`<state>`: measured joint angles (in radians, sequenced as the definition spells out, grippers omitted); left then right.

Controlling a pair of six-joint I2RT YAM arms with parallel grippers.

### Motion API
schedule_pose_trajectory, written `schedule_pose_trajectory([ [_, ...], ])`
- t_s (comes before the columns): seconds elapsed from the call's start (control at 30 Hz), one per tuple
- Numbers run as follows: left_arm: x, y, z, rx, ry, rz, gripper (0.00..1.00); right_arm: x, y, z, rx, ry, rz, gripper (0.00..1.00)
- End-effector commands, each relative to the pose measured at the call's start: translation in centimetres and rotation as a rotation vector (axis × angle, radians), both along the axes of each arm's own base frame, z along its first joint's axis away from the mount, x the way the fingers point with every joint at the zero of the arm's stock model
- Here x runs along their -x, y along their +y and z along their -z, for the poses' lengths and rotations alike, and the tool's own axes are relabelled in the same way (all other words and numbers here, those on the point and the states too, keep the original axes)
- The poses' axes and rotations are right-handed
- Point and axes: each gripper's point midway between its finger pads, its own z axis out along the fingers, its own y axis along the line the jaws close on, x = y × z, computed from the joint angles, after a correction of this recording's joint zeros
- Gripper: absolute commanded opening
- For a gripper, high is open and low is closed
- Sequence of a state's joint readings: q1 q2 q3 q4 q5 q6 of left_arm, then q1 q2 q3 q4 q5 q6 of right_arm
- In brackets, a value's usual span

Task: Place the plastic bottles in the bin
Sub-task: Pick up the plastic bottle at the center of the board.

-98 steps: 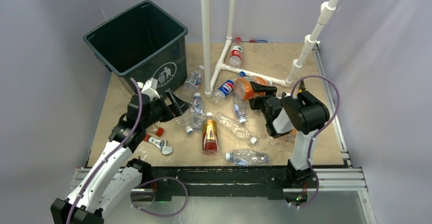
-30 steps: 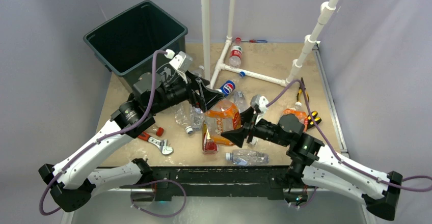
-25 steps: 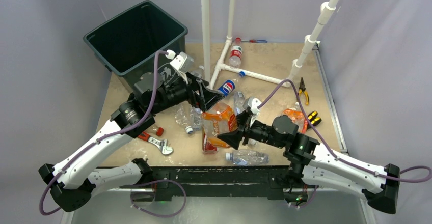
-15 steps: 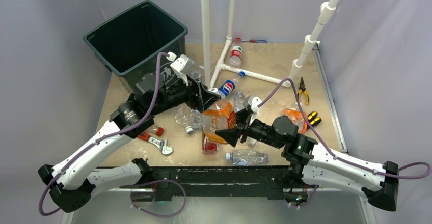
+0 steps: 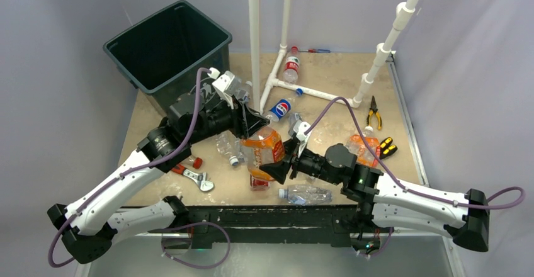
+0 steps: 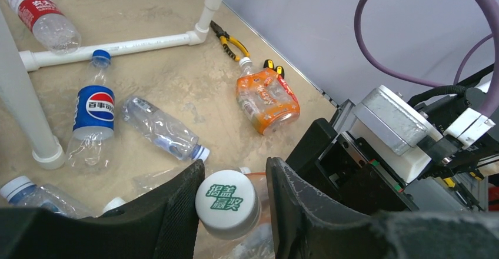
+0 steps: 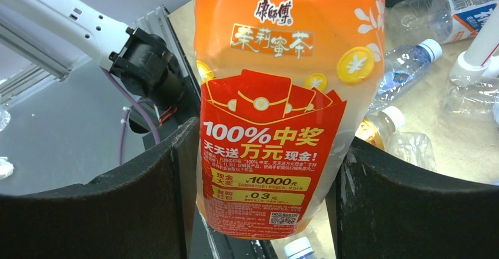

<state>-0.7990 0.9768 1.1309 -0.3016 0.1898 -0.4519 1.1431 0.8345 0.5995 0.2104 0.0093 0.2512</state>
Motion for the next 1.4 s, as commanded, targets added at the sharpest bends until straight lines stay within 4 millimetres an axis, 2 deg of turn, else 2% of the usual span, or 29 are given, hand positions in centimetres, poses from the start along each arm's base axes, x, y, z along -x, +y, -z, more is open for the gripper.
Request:
schedule_pose_trajectory([
  [0.0,0.5,-0.5,-0.8,0.028,-0.021,0.033,0.44,-0.6,-0.1,-4.6,-0.108,-0.074,0.039,0.27],
  [0.1,0.6,-0.3,-0.8,0.036,-0.019,0.028,0.51,-0.7,-0.4,-5.0,-0.125,-0.081,0.053,0.27],
  [0.17,0.7,-0.4,-0.7,0.047,-0.011,0.034,0.51,-0.8,-0.5,-5.1,-0.139,-0.084,0.059,0.27],
  [0.4,1.2,-0.8,-0.7,0.078,0.008,0.060,0.22,-0.8,-0.8,-5.7,-0.188,-0.087,0.072,0.27],
  [0.5,1.3,-0.7,-1.1,0.095,0.004,0.058,0.00,-0.7,-0.5,-5.4,-0.185,-0.083,0.059,0.28],
  [0.53,1.2,-0.6,-1.3,0.101,0.001,0.052,0.00,-0.6,-0.4,-5.4,-0.181,-0.080,0.053,0.29],
  [0.6,1.1,-0.3,-1.7,0.107,-0.009,0.035,0.00,-0.4,-0.2,-5.3,-0.181,-0.072,0.039,0.39],
  [0.67,0.8,0.4,-2.4,0.117,-0.033,-0.005,0.00,0.0,-0.1,-5.3,-0.186,-0.059,0.021,0.59],
  [0.77,0.2,1.9,-3.6,0.129,-0.073,-0.085,0.00,0.6,-0.1,-5.7,-0.206,-0.030,-0.008,0.78],
  [0.83,-0.1,2.9,-4.8,0.137,-0.109,-0.133,0.00,1.1,-0.3,-6.3,-0.227,-0.012,-0.024,0.97],
  [0.87,-0.2,3.4,-5.5,0.141,-0.129,-0.155,0.00,1.3,-0.5,-6.7,-0.237,-0.009,-0.026,0.99],
  [1.13,-1.0,9.1,-12.6,0.127,-0.312,-0.384,0.00,3.6,-2.7,-9.7,-0.330,-0.015,-0.099,0.99],
  [1.23,-1.6,12.7,-15.4,0.117,-0.386,-0.541,0.00,3.9,-3.8,-10.2,-0.363,-0.028,-0.091,0.99],
  [1.37,-2.8,17.1,-20.0,0.179,-0.469,-0.786,0.00,3.0,-4.1,-8.8,-0.377,-0.012,-0.036,0.99],
])
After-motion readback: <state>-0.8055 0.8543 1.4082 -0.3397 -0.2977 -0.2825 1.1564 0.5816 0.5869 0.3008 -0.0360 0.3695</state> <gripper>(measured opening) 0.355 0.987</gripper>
